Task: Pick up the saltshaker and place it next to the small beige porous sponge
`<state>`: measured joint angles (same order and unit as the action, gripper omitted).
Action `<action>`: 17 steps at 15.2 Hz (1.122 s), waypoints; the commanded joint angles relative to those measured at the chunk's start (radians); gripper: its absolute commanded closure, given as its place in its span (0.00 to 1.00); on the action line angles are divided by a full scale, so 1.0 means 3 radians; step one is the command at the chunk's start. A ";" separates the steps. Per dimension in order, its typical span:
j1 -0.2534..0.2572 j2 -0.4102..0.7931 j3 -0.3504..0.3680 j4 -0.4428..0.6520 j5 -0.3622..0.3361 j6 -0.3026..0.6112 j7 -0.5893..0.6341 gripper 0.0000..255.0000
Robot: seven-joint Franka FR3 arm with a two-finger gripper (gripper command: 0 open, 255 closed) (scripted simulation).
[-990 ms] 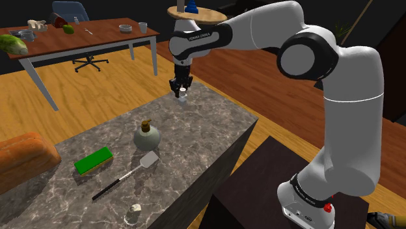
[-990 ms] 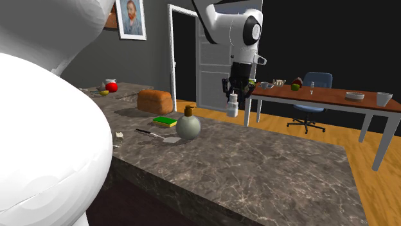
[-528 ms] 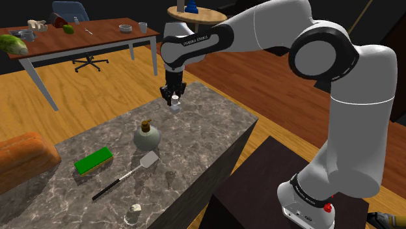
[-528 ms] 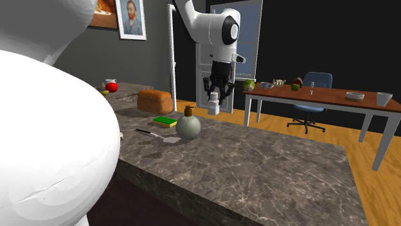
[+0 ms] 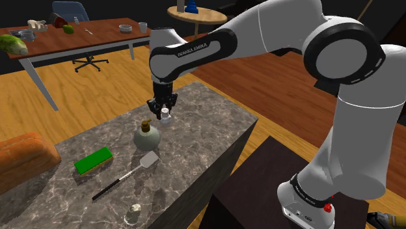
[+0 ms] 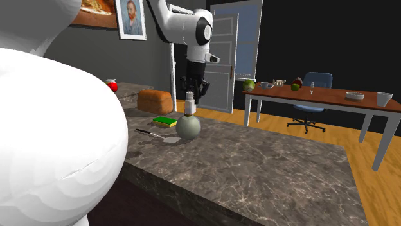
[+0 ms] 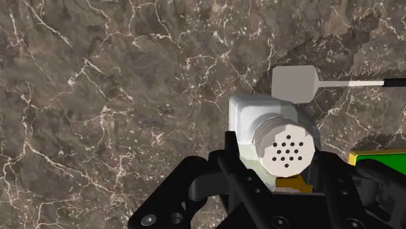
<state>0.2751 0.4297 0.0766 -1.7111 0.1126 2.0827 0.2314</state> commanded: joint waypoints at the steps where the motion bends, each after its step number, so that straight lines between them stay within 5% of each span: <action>1: 0.0104 -0.0021 0.0042 -0.0037 -0.0007 0.0034 0.0150 1.00; 17: 0.0925 0.0151 0.0332 0.0181 -0.0139 0.0125 0.1288 1.00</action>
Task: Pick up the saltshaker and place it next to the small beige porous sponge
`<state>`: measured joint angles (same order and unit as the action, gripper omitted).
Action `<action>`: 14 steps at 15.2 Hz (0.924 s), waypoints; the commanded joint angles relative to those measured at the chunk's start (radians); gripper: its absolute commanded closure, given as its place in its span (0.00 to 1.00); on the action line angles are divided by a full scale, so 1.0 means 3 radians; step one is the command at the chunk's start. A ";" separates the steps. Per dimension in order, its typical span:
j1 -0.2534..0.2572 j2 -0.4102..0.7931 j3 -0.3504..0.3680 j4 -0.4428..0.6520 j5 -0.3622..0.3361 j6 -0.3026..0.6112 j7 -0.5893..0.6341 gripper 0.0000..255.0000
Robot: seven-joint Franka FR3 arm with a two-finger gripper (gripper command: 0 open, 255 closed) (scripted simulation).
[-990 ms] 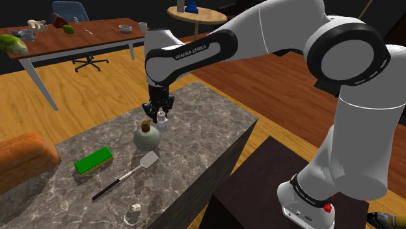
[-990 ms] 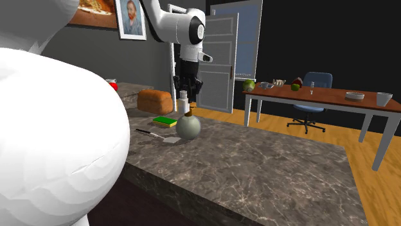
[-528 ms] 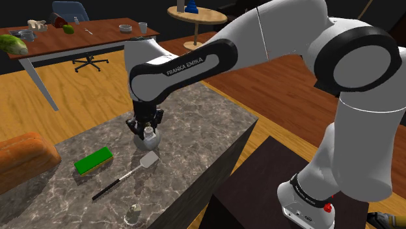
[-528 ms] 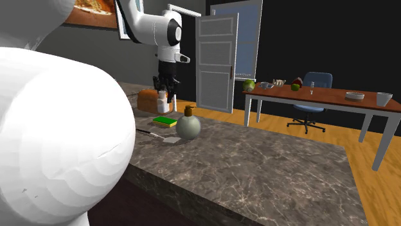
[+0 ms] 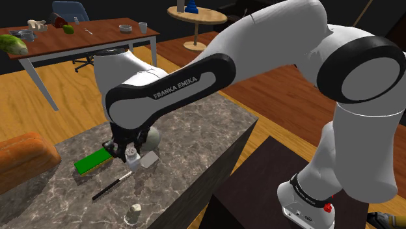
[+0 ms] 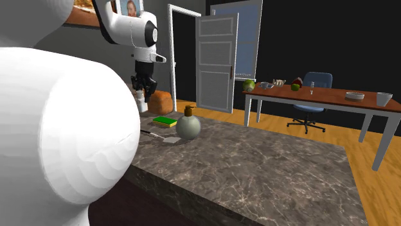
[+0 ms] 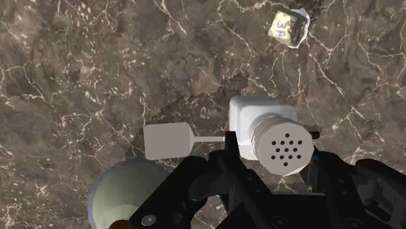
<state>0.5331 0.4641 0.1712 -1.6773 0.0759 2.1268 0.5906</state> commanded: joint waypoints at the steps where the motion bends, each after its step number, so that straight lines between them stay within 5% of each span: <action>1: 0.0119 0.0070 0.0031 0.0119 -0.0030 -0.0030 0.0163 1.00; 3: 0.0226 0.0143 0.0055 0.0229 -0.0058 -0.0052 0.0300 1.00; 14: 0.0243 0.0386 0.0036 0.0094 -0.0079 0.0323 0.0271 1.00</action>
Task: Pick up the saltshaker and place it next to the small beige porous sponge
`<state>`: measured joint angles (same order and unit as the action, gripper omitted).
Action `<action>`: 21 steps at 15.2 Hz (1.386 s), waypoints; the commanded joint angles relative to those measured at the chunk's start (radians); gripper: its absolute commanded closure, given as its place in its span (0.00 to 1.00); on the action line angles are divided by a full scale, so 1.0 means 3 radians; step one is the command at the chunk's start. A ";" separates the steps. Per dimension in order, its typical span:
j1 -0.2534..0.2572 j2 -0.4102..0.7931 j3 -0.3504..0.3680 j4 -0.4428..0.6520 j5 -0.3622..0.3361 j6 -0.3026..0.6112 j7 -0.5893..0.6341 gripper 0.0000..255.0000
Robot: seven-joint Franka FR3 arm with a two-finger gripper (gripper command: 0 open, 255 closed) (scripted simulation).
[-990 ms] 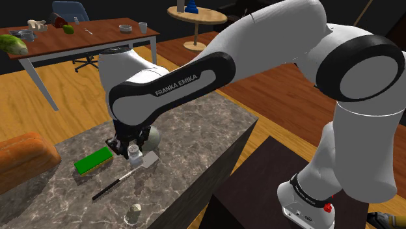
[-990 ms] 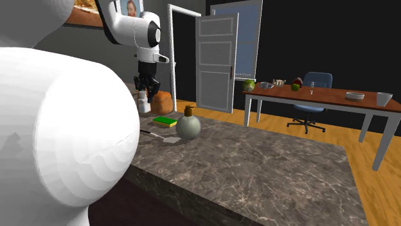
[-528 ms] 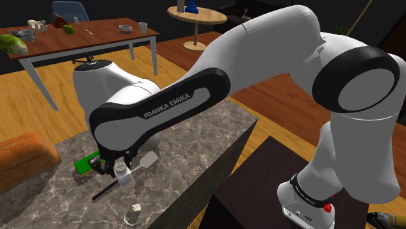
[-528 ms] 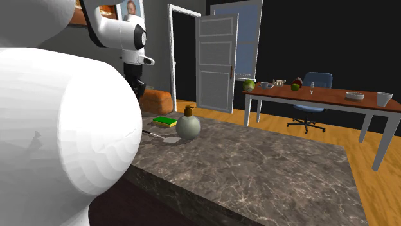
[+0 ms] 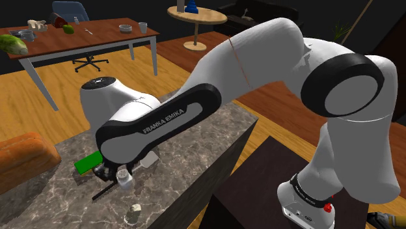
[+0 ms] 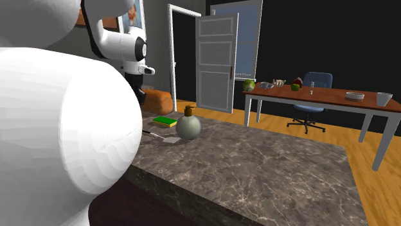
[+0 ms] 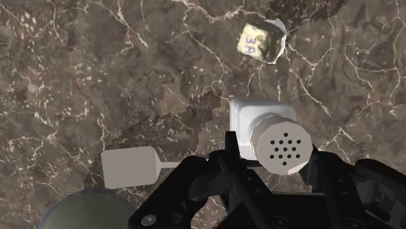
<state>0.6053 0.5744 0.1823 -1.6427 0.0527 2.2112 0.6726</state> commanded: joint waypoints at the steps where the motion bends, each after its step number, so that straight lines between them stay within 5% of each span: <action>1: 0.0004 0.0044 -0.0003 -0.0029 -0.0004 0.0074 -0.0004 1.00; 21: 0.0041 0.0553 -0.0044 -0.0036 -0.0044 0.0585 -0.0043 1.00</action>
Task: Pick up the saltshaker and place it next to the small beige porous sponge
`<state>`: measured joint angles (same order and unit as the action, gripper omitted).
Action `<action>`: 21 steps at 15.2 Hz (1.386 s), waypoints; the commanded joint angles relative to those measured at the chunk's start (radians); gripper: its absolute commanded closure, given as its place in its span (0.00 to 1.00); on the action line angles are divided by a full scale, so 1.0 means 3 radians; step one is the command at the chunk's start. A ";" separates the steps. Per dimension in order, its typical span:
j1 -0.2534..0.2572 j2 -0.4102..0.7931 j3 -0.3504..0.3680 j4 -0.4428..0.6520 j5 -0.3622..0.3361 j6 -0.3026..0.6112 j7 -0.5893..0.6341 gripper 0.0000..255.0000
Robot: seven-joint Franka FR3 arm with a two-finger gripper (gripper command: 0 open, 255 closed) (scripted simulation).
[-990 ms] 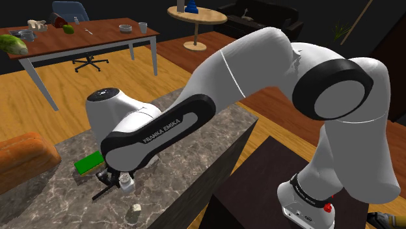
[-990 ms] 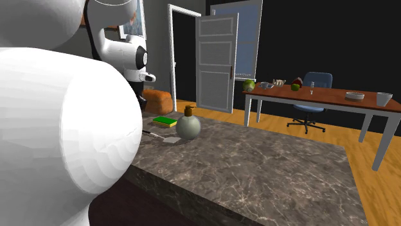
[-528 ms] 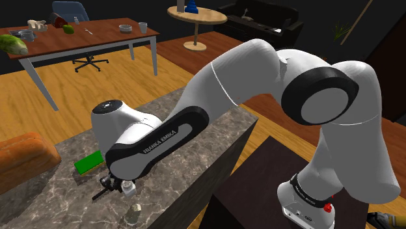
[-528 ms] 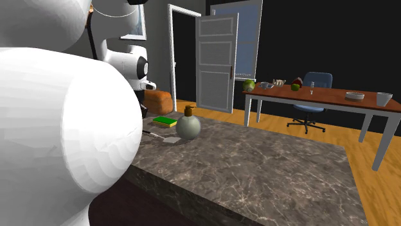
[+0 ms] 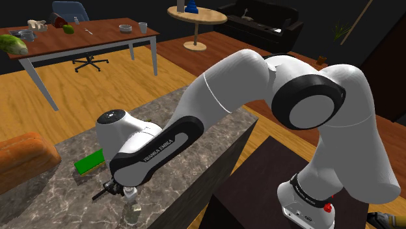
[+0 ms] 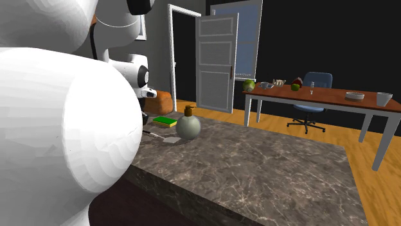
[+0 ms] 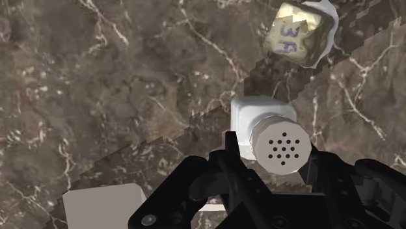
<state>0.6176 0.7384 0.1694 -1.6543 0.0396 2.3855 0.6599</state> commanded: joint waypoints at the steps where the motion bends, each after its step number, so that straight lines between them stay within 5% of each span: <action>1: 0.0000 0.0006 0.0000 0.0003 0.0000 0.0004 -0.0001 1.00; 5: 0.0000 0.0006 0.0000 0.0003 0.0000 0.0004 -0.0001 1.00; 6: 0.0000 0.0006 0.0000 0.0003 0.0000 0.0004 -0.0001 0.00; 21: -0.0053 -0.0287 0.0019 -0.0023 0.0025 -0.0265 -0.0016 0.00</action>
<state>0.6018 0.6527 0.1751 -1.6611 0.0470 2.3064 0.6551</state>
